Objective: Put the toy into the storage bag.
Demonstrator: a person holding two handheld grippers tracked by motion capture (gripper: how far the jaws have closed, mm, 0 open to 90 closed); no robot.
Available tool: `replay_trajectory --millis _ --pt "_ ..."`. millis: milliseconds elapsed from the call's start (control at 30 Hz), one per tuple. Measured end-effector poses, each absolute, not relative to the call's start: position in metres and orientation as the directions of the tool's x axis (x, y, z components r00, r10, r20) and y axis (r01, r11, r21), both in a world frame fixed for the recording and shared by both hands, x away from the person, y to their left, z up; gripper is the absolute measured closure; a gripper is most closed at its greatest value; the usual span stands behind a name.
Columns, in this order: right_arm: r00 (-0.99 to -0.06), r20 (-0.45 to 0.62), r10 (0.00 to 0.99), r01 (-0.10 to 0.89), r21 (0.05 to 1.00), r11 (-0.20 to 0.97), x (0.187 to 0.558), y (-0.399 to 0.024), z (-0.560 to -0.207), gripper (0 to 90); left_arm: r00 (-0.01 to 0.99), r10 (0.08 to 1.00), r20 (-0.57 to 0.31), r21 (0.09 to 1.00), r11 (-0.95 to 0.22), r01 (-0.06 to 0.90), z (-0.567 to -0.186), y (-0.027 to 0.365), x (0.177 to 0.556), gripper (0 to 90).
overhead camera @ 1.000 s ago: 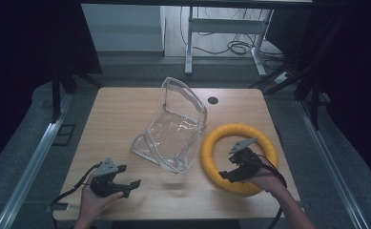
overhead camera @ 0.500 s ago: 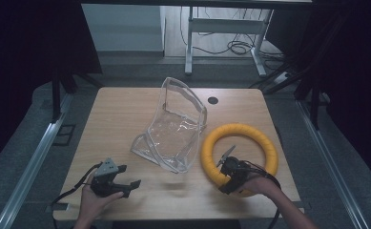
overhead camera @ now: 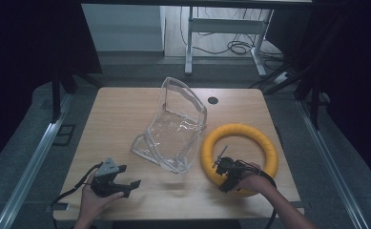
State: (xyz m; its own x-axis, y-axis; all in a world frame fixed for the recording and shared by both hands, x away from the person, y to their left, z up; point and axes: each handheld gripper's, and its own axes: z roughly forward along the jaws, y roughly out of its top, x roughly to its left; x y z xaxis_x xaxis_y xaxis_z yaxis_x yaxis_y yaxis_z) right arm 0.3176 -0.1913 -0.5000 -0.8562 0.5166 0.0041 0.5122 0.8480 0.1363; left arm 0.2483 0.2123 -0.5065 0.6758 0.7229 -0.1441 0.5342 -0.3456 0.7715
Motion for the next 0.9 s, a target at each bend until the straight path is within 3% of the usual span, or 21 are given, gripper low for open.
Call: replay_trajectory --millis 67,267,533,900 --pt "-0.868 0.017 0.497 0.494 0.131 0.859 0.318 -0.189 -0.499 50.5 0.677 0.722 -0.145 0.771 -0.347 0.534 -0.507 0.212 0.248 17.0" --pt "-0.870 0.043 0.491 0.491 0.146 0.859 0.319 -0.192 -0.498 51.2 0.675 0.724 -0.141 0.774 -0.344 0.531 -0.506 0.213 0.248 17.1" --pt "-0.848 0.135 0.513 0.526 0.336 0.781 0.327 -0.213 -0.465 51.6 0.676 0.723 -0.141 0.772 -0.347 0.533 -0.507 0.211 0.249 17.2" --pt "-0.819 0.203 0.537 0.558 0.502 0.661 0.332 -0.231 -0.435 51.8 0.675 0.724 -0.142 0.774 -0.344 0.532 -0.507 0.211 0.249 17.2"
